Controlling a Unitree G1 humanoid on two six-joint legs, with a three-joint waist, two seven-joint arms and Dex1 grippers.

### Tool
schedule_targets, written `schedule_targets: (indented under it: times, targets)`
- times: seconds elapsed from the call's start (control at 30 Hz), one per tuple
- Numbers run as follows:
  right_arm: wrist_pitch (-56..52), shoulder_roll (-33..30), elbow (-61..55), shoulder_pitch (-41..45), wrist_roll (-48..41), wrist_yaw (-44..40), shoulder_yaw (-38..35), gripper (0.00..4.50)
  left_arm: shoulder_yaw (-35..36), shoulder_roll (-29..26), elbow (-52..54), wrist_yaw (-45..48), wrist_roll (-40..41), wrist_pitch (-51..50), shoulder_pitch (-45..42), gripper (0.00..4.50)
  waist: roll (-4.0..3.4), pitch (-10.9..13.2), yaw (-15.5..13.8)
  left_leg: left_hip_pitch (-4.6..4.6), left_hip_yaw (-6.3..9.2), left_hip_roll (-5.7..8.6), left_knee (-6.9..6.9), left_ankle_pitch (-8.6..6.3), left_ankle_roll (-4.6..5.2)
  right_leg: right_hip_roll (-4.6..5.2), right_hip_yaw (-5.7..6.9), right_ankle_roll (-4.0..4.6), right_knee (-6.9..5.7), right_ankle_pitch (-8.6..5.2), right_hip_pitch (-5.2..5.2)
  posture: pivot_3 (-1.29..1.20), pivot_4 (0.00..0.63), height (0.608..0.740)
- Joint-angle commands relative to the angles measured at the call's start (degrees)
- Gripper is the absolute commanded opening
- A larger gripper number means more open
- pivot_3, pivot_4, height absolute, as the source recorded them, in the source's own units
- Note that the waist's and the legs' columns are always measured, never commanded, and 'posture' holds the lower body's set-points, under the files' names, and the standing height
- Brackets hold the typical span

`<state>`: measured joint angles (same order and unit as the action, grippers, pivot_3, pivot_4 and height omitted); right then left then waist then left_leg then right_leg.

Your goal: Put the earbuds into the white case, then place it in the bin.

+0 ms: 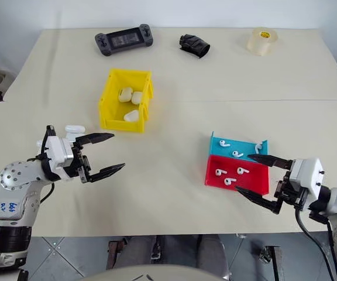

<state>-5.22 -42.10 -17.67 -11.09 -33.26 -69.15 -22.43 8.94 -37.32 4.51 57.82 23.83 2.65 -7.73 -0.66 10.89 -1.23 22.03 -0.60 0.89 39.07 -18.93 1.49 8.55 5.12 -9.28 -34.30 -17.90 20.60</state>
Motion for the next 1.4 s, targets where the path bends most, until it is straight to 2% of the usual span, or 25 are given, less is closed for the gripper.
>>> schedule_targets:
  times: [0.03,0.3,0.43,0.67,0.8,0.87,1.03,1.17,1.27,1.4]
  targets:
    - [0.8,0.9,0.1,2.4,-1.0,-0.4,2.2,4.50,3.6,-1.1,4.7,-4.2,-1.8,-0.2,3.8,4.49,0.00,0.0,0.2,0.00,-0.01,-0.01,0.00,0.00,0.00,0.00,-0.01,0.00,-0.01,0.00,0.02,0.00,0.150,0.740]
    - [2.0,3.8,3.7,12.2,-0.7,-1.9,10.0,4.50,15.9,3.7,15.1,-17.6,1.0,-5.6,17.0,4.49,-0.01,0.0,0.0,-0.02,0.02,-0.05,0.00,-0.01,-0.02,0.00,-0.06,0.01,-0.02,0.00,0.02,0.00,0.150,0.740]
    - [4.1,6.2,5.2,17.7,0.4,-3.6,15.0,4.50,23.1,8.5,18.9,-24.9,-0.2,-7.7,26.3,4.49,0.02,0.0,-0.1,-0.01,0.06,-0.04,0.00,-0.04,-0.05,0.01,-0.06,0.01,0.04,0.00,0.00,0.00,0.150,0.740]
    - [8.8,7.8,8.1,22.5,3.1,-5.9,19.0,4.50,30.6,14.0,20.8,-36.0,-1.8,-16.6,37.2,4.49,0.08,0.0,-0.1,-0.01,0.03,-0.04,0.00,-0.11,-0.07,0.00,-0.08,0.03,0.11,-0.02,0.00,0.00,0.150,0.740]
    - [8.4,7.6,8.4,22.6,2.3,-5.3,18.8,4.50,30.9,13.4,22.8,-37.4,0.0,-22.0,37.9,4.49,0.12,0.0,-0.4,0.01,0.11,-0.05,0.00,-0.16,-0.10,0.01,-0.05,0.04,0.25,-0.02,0.01,0.00,0.150,0.740]
    - [8.3,7.4,8.4,22.7,2.1,-5.4,18.7,4.50,30.7,12.2,23.7,-37.8,1.1,-25.3,36.9,4.49,0.12,0.0,-0.3,0.00,0.11,-0.05,0.00,-0.17,-0.12,0.01,-0.08,0.06,0.31,-0.03,0.01,0.00,0.150,0.740]
    - [6.9,5.2,6.5,22.5,0.9,-6.3,18.0,4.50,31.5,4.9,25.2,-39.8,6.3,-41.7,31.3,4.49,0.11,0.0,0.0,-0.01,0.10,-0.10,0.00,-0.18,-0.17,-0.01,-0.11,0.14,0.16,-0.07,0.08,0.00,0.150,0.740]
    - [4.6,3.5,4.7,23.3,-0.5,-6.1,17.8,4.50,31.5,-3.7,25.8,-46.3,10.4,-63.2,17.8,4.49,0.13,0.0,-0.2,0.01,0.17,-0.09,0.01,-0.17,-0.19,-0.02,-0.09,0.14,-0.12,-0.07,0.11,0.00,0.150,0.740]
    - [3.9,3.7,4.3,23.4,-0.8,-5.4,17.9,4.50,31.4,-5.1,25.4,-49.6,11.5,-75.7,9.6,4.49,0.11,0.0,0.0,-0.01,0.21,-0.06,0.02,-0.14,-0.24,-0.02,-0.12,0.14,-0.24,-0.07,0.11,0.00,0.150,0.740]
    - [3.2,4.3,2.9,22.8,-0.8,-4.4,18.5,4.50,26.9,-8.4,22.3,-53.3,8.5,-91.9,-1.9,4.49,0.15,0.0,0.4,0.07,0.17,-0.01,-0.01,-0.16,-0.25,-0.03,-0.17,0.15,-0.63,-0.08,0.44,0.00,0.150,0.740]
